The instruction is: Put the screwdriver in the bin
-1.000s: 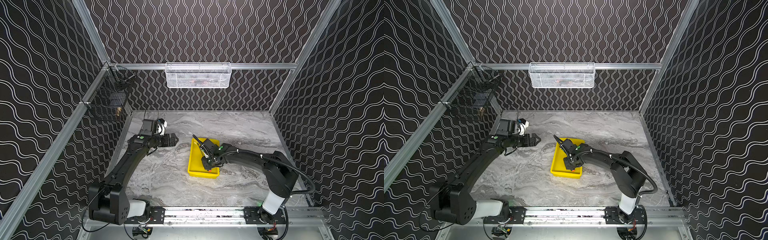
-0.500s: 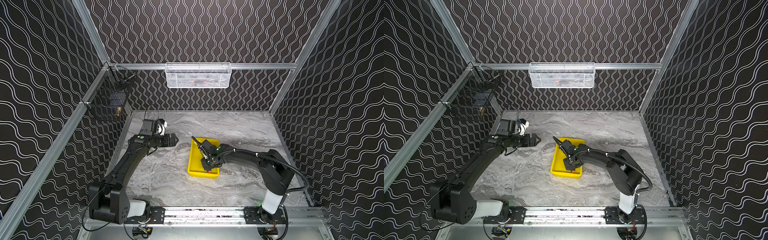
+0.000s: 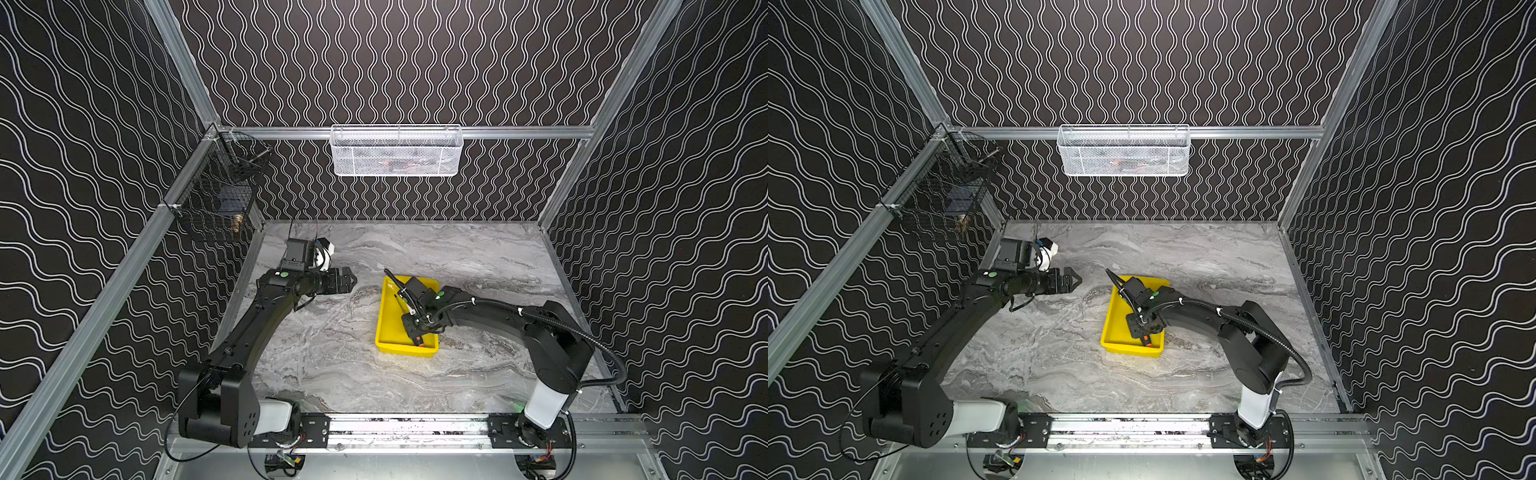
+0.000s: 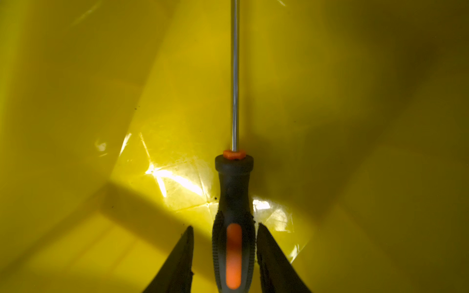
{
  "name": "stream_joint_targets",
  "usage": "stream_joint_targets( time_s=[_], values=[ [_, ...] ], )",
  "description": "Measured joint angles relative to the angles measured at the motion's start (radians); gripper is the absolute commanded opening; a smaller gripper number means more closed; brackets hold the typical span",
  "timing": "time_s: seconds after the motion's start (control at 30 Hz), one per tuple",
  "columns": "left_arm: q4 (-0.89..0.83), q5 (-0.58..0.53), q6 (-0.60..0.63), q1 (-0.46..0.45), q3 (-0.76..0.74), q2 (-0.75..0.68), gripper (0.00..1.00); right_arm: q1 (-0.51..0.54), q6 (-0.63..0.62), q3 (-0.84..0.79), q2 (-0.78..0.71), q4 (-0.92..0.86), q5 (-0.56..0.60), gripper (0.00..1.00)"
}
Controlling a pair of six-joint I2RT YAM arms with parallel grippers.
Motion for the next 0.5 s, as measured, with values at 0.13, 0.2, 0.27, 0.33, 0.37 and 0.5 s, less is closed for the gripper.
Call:
stream_joint_targets(
  time_s=[0.13,0.2,0.27,0.33,0.37,0.5],
  values=[
    [0.0,-0.005,0.0,0.0,0.0,-0.001,0.99,-0.002,-0.001,0.016,-0.063,-0.002,0.012,0.44],
    [0.0,-0.011,0.0,0.0,0.0,-0.006,0.99,-0.008,-0.014,0.031,-0.098,-0.003,0.021,0.45],
    [0.0,-0.016,0.0,0.0,0.0,-0.012,0.99,-0.022,-0.019,0.04,-0.136,-0.008,0.021,0.45],
    [0.0,-0.021,0.0,0.0,0.0,-0.019,0.99,-0.043,-0.026,0.047,-0.177,-0.011,0.022,0.46],
    [0.0,-0.023,0.0,0.0,0.0,-0.023,0.99,-0.057,-0.027,0.05,-0.2,-0.014,0.022,0.46],
    [0.0,-0.042,0.001,0.0,0.0,-0.05,0.99,-0.129,-0.045,0.05,-0.306,-0.013,0.023,0.49]
  ],
)
